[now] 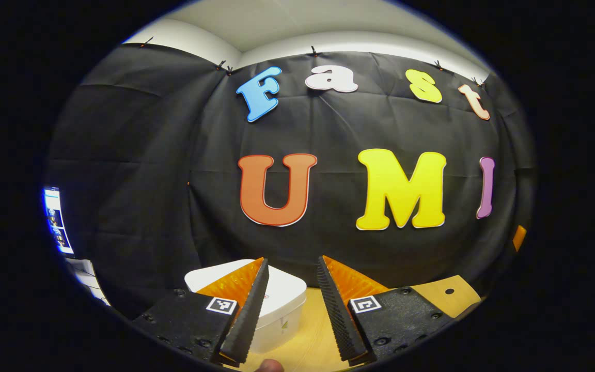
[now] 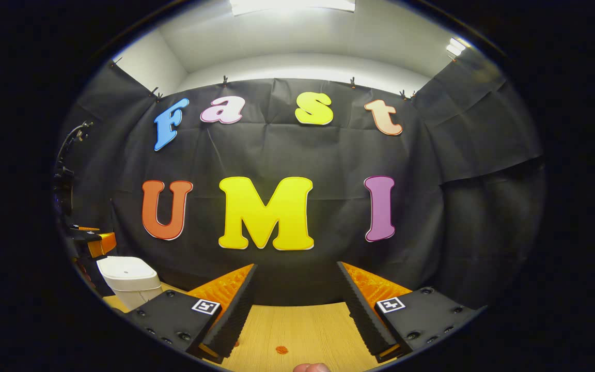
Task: Press the lid of the desktop garbage bin to open it, pick up the crumpled paper on the desktop and throw it into the bin, then pick up the pop can on the desktop and drop it into the bin, and finally close the garbage bin lid.
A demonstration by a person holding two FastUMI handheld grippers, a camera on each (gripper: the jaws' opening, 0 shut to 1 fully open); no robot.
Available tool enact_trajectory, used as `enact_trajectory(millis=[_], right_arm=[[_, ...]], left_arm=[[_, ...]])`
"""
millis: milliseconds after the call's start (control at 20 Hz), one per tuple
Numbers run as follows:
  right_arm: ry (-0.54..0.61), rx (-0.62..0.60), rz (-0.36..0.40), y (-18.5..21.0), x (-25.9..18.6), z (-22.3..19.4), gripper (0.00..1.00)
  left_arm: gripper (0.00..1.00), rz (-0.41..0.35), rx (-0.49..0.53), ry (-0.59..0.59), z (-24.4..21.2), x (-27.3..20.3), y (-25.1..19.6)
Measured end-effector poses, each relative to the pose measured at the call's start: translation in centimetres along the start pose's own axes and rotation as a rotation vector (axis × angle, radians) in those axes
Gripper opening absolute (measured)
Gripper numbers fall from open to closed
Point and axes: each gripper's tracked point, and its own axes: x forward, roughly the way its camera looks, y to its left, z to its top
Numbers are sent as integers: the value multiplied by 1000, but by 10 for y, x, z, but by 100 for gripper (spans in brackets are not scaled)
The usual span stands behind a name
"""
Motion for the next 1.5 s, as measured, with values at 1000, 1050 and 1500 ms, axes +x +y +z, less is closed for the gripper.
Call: enact_trajectory(millis=[1000, 1050, 1500], right_arm=[[20, -51, -27, -23, 7, -3, 92], [21, -54, -30, -25, 7, -4, 92], [50, -64, -45, -29, 15, -19, 92]], left_arm=[[3, 183, -38, 235, -84, 66, 46], [3, 188, -42, 251, -89, 67, 46], [3, 209, -88, 314, -118, 67, 45]])
